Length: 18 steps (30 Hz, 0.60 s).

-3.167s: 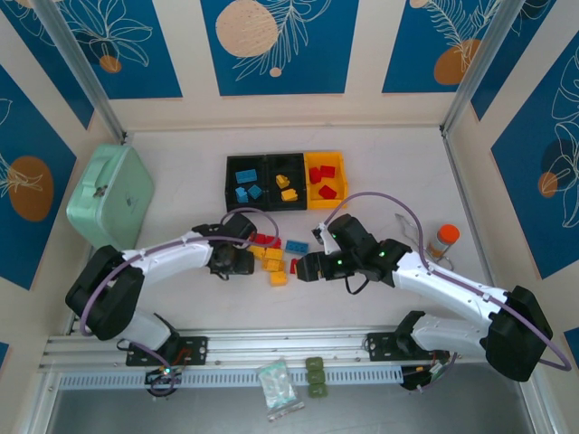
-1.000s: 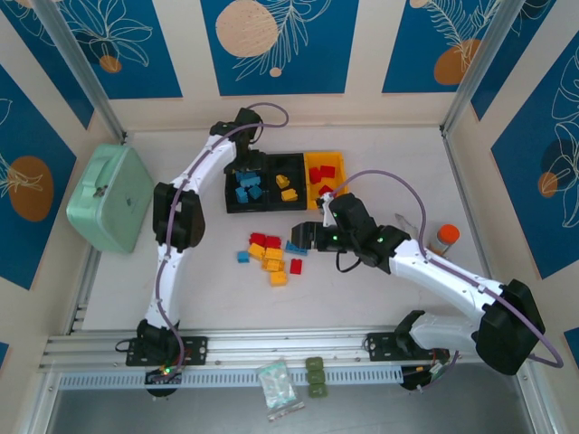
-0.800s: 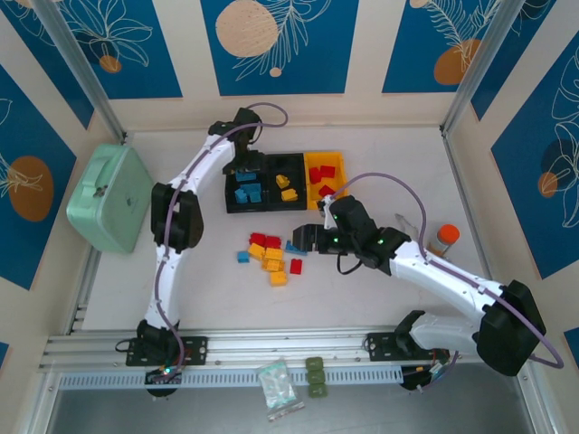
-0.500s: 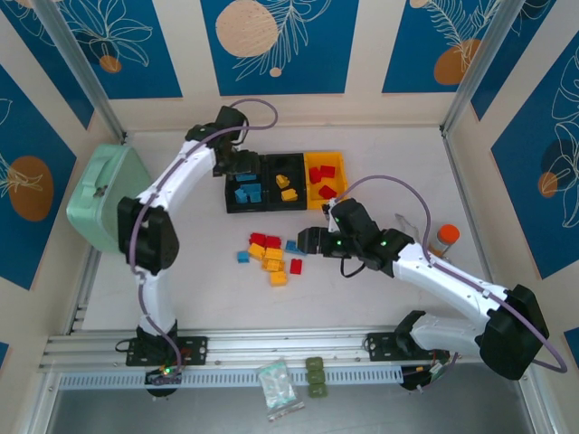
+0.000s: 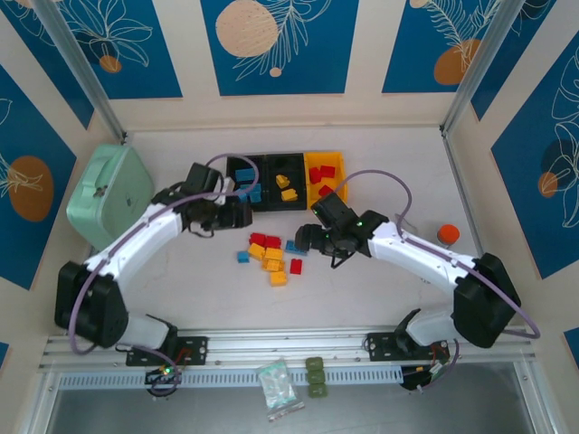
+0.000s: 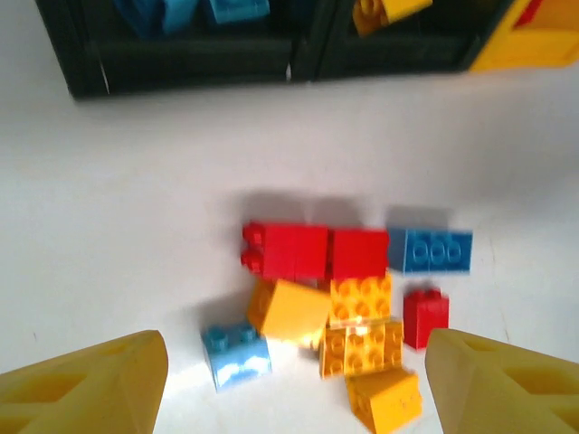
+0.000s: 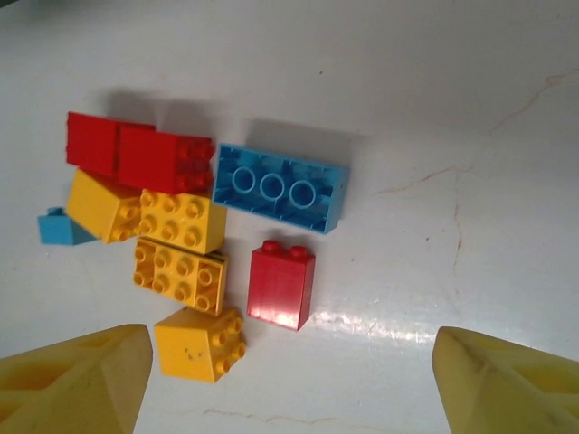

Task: Sort the legos into containers by color
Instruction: Pick up the lego from the center of the table.

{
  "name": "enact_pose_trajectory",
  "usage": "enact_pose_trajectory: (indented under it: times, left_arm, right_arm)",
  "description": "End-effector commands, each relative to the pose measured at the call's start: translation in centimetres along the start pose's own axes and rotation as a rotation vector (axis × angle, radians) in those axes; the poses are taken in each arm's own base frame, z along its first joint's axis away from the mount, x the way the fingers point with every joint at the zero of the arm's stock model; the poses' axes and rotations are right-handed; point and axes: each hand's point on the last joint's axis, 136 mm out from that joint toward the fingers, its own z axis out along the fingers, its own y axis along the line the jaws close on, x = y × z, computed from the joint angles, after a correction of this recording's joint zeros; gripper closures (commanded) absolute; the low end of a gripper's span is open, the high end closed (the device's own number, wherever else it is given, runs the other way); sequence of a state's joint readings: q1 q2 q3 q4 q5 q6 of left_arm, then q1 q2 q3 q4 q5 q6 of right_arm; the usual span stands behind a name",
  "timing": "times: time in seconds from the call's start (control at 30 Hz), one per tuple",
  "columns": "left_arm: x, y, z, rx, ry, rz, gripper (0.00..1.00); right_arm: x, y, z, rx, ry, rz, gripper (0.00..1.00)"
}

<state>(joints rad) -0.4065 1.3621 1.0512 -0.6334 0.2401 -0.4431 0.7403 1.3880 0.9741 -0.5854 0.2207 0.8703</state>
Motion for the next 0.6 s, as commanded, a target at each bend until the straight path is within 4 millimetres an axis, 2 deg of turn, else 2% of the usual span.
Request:
enact_pose_trajectory:
  times: [0.0, 0.1, 0.27, 0.4, 0.57]
  left_arm:
    - [2.4, -1.0, -1.0, 0.099, -0.019, -0.029, 0.25]
    - [5.1, -0.2, -1.1, 0.116, -0.016, -0.07, 0.25]
    - [7.8, 0.8, -1.3, 0.133, -0.026, -0.123, 0.24]
    - [9.0, 1.5, -1.0, 0.128, -0.019, -0.147, 0.24]
    - [9.6, 1.9, -0.6, 0.123, -0.008, -0.157, 0.24]
  right_arm:
    - [-0.5, -0.3, 0.5, 0.072, 0.011, 0.032, 0.18]
    - [-0.7, 0.4, 1.7, 0.088, 0.035, 0.031, 0.17]
    - [-0.7, 1.4, 4.4, 0.129, 0.086, 0.017, 0.17]
    - [-0.7, 1.6, 6.3, 0.179, 0.095, 0.012, 0.16]
    - [-0.8, 1.3, 8.1, 0.219, 0.11, 0.018, 0.17]
